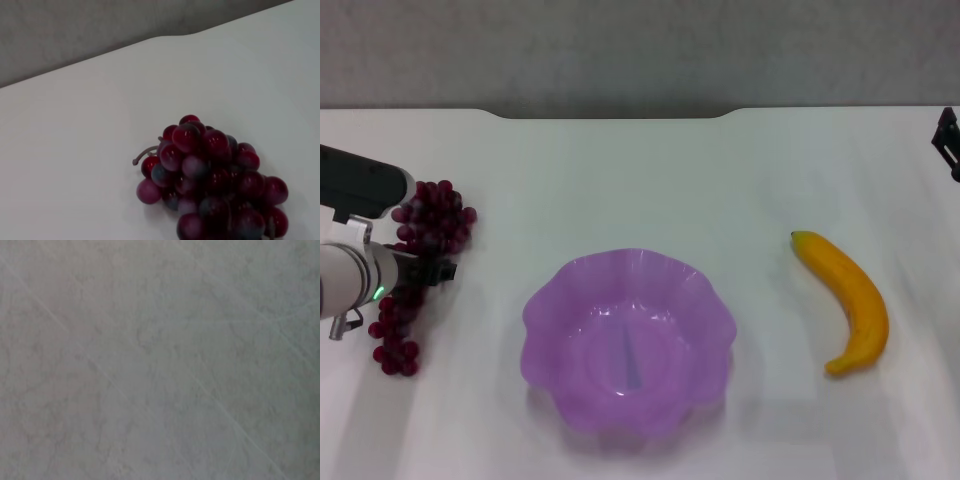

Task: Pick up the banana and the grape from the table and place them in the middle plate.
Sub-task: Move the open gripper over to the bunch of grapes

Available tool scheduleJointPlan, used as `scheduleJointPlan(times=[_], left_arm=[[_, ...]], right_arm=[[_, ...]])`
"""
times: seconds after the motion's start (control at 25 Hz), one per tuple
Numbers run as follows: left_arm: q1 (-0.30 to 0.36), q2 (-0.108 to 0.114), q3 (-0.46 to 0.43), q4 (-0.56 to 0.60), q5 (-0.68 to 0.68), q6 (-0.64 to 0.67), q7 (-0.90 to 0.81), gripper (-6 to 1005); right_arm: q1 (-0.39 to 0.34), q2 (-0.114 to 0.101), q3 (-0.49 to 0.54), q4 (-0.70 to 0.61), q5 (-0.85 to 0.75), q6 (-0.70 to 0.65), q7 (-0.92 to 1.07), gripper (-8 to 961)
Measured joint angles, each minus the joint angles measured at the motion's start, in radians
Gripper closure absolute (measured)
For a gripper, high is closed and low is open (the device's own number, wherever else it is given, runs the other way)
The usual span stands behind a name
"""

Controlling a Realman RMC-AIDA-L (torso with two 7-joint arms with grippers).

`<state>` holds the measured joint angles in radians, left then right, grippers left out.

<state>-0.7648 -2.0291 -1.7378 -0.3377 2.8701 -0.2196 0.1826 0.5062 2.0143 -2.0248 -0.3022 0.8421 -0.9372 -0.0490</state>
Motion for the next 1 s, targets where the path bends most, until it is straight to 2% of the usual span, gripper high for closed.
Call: scheduleJointPlan(times=[0.2, 0.64, 0.72, 1.0], left_arm=[[0.001, -0.001, 0.001, 0.0, 0.0, -0.003, 0.011, 139], [0.001, -0.002, 0.003, -0.007, 0.0, -0.007, 0.013, 235], [0.001, -0.002, 0.003, -0.008, 0.0, -0.009, 0.016, 280], [0.001, -0.002, 0.003, -0.009, 0.0, -0.014, 0.039, 308]], right_arm=[[-0.001, 0.001, 0.0, 0.0, 0.0, 0.0, 0.0, 67], [-0.009, 0.001, 0.0, 0.0, 0.0, 0.0, 0.0, 67], [-0.009, 0.001, 0.0, 0.0, 0.0, 0.001, 0.0, 67], [-0.009, 0.001, 0.0, 0.0, 0.0, 0.001, -0.001, 67]])
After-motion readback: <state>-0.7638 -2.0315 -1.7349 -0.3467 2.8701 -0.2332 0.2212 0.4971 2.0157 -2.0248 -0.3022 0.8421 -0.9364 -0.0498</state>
